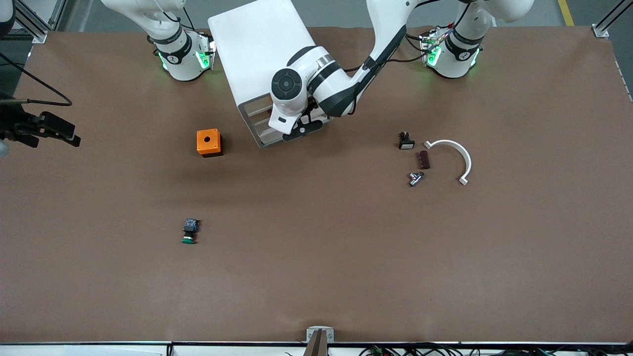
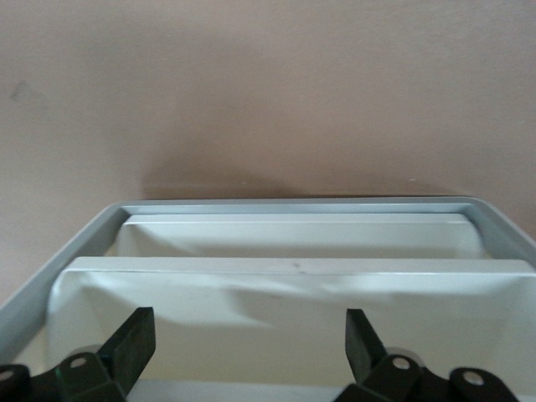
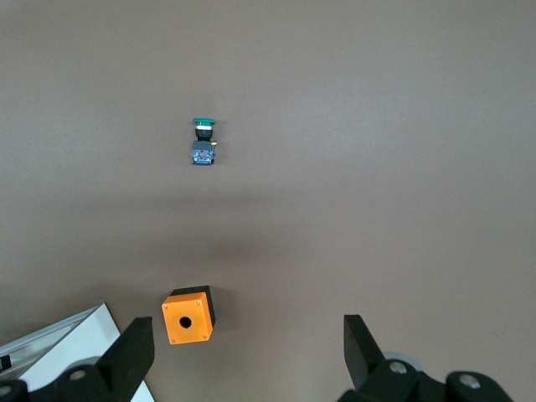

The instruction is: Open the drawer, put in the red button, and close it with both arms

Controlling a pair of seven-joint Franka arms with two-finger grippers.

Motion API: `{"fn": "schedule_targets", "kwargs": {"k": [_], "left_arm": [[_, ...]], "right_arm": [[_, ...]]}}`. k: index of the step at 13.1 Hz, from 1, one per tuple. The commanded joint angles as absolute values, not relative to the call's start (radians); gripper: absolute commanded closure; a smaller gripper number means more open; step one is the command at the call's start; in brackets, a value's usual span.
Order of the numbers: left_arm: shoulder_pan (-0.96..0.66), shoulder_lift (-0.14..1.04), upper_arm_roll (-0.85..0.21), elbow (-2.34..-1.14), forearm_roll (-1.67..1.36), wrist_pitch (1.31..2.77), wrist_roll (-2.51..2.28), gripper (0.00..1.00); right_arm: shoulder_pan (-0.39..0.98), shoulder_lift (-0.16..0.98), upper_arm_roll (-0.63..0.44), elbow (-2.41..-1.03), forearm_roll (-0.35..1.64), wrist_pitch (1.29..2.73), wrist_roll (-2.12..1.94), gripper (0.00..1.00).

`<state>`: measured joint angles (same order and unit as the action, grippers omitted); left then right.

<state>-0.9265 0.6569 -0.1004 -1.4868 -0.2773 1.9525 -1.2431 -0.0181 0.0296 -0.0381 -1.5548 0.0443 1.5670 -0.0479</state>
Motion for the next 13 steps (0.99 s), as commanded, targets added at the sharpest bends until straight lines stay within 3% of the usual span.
{"fn": "schedule_targets", "kwargs": {"k": [1,4,7,13], "left_arm": [[-0.841,0.649,-0.101,-1.471,-0.285,1.914,-1.217,0.0],[-0.683,0.617,-0.1,-1.466,-0.25,1.911,-1.167,0.0],[-0.566,0.56,-0.101,-1.466,0.024,1.885,-1.167,0.0],[-0.264,0.346,-0.101,-1.465,0.086,1.792,-0.88,0.0]], "right_arm": [[-0.026,-0.002,-0.021,-1.566,0.028,1.559,-0.066,0.0],[-0.032,0.005,-0.025,-1.568,0.018,1.566,-0.071,0.0],[-0.044,0.005,-0.028,-1.572,0.018,1.646,-0.069,0.0],[-0.041,-0.002,-0.026,-1.577,0.018,1.612,-0.063,0.0]]}}
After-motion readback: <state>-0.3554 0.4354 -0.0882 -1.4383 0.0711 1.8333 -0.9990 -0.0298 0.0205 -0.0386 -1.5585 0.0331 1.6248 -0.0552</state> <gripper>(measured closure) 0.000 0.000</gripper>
